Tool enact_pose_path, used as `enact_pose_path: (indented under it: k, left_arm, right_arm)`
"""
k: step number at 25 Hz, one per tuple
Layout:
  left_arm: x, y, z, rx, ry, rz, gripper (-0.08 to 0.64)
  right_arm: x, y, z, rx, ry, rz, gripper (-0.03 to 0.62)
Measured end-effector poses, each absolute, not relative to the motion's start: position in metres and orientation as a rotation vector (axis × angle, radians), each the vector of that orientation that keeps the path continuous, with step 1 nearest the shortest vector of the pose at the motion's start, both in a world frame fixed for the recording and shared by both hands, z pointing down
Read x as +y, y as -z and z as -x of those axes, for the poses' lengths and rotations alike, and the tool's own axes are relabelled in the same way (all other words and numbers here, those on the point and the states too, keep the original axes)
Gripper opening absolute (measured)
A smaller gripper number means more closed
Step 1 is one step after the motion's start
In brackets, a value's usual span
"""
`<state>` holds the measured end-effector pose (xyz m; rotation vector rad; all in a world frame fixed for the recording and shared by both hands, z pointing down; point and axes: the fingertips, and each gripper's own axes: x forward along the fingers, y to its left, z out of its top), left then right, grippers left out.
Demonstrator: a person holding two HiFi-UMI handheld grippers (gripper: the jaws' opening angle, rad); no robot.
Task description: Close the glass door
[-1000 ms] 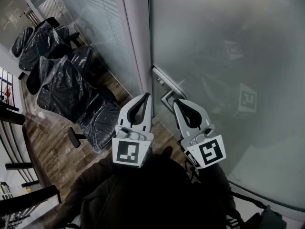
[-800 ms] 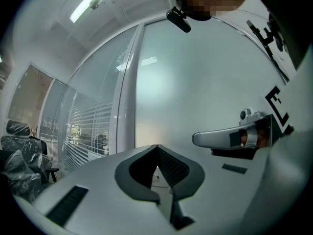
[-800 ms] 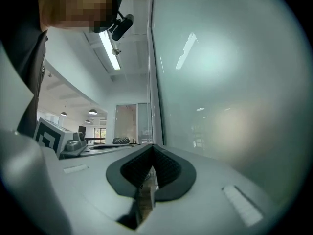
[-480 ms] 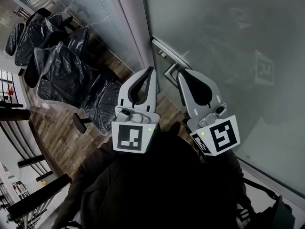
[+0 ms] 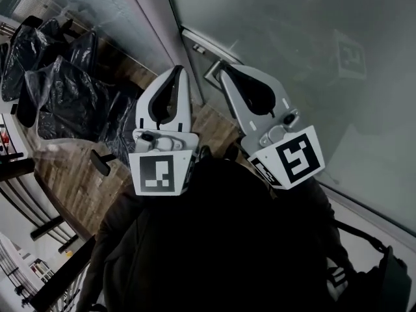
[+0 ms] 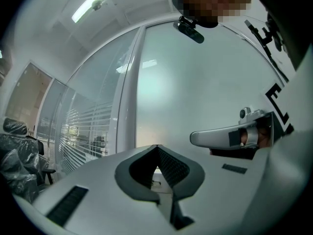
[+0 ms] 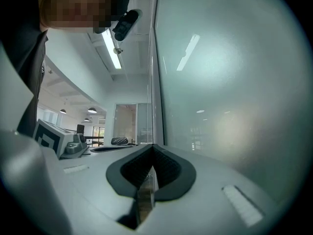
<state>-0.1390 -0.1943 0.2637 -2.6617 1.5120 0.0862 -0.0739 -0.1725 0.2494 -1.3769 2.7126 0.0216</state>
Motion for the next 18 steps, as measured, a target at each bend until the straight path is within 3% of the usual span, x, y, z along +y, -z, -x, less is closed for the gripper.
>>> enact_pose_path:
  k: [18]
  left_arm:
    - [-0.195, -0.265, 0.131, 1.529, -0.148, 2.661, -0.003]
  right_arm:
    - [-0.169, -0.253, 0.062, 2.693, -0.015, 1.408, 0.000]
